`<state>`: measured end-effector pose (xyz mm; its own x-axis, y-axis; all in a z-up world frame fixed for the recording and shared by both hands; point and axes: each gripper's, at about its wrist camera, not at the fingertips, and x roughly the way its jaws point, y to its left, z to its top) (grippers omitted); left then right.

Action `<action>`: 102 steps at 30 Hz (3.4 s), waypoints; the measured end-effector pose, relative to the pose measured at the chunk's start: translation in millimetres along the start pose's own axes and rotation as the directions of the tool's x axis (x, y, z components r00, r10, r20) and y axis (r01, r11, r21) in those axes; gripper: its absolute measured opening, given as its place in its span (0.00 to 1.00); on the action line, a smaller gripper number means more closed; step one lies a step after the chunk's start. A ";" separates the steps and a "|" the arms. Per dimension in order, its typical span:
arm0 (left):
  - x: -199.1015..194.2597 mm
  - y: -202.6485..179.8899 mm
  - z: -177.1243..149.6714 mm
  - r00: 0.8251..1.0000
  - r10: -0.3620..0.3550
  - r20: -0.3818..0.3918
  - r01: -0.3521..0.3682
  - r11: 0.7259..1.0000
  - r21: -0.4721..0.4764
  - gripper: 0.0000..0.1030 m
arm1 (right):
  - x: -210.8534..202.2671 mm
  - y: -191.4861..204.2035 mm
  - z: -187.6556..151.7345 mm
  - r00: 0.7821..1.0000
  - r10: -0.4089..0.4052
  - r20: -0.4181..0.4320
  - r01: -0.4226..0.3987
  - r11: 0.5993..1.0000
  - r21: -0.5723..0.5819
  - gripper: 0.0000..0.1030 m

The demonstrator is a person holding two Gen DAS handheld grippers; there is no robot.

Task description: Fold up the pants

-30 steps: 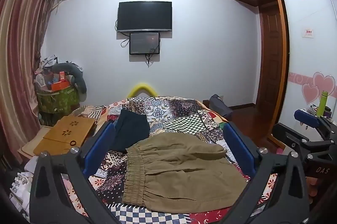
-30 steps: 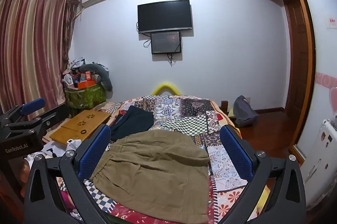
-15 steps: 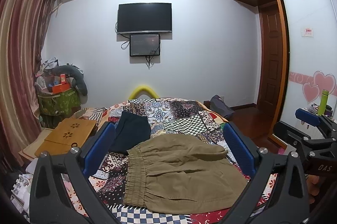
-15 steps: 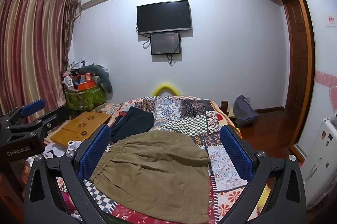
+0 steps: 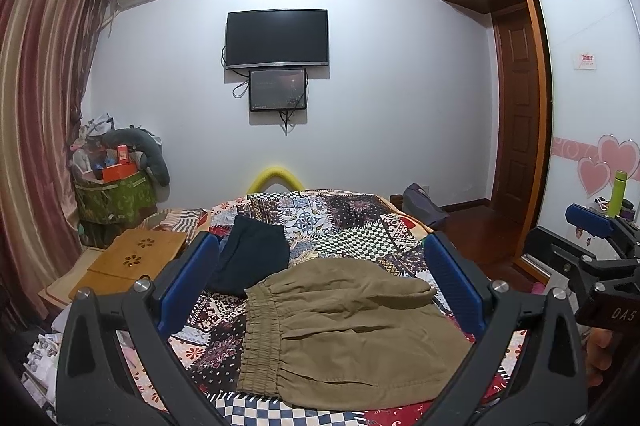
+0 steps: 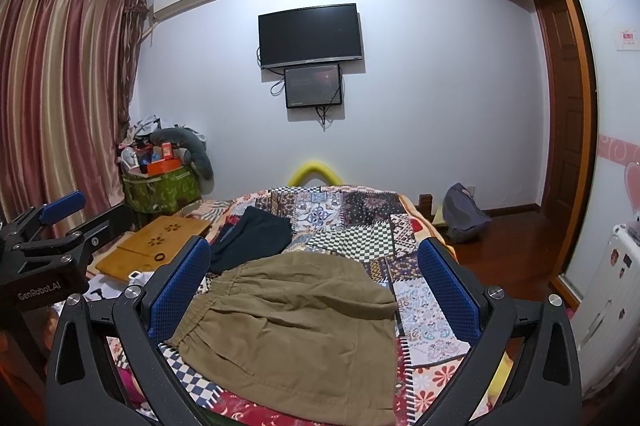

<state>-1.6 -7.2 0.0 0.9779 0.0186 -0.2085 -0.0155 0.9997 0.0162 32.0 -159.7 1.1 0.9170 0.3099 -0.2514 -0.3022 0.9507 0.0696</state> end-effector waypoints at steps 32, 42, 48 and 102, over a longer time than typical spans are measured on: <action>3.0 1.0 -0.5 1.000 -0.001 -0.003 0.001 1.000 -0.003 1.00 | 2.2 -2.1 -0.1 1.000 0.004 -0.004 -0.004 1.000 0.008 1.00; 10.7 2.3 -1.7 1.000 -0.002 -0.015 0.002 1.000 -0.006 1.00 | 5.5 -0.8 -2.9 1.000 0.003 -0.012 -0.003 1.000 0.007 1.00; 26.1 5.7 -5.4 0.999 0.000 -0.042 0.000 1.000 -0.008 1.00 | 20.0 -4.1 -7.0 0.999 0.009 -0.039 -0.008 1.000 0.016 1.00; 356.0 132.3 -174.4 0.545 -0.159 -0.823 0.044 0.986 -0.161 0.60 | 288.3 -144.3 -147.1 0.659 0.162 -0.734 -0.041 0.983 0.181 0.25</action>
<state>308.1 133.8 -242.6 0.3633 -0.1387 -0.9213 -0.0059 0.9885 -0.1511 301.6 -209.3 -223.5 0.3645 0.3496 -0.8631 -0.2871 0.9239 0.2530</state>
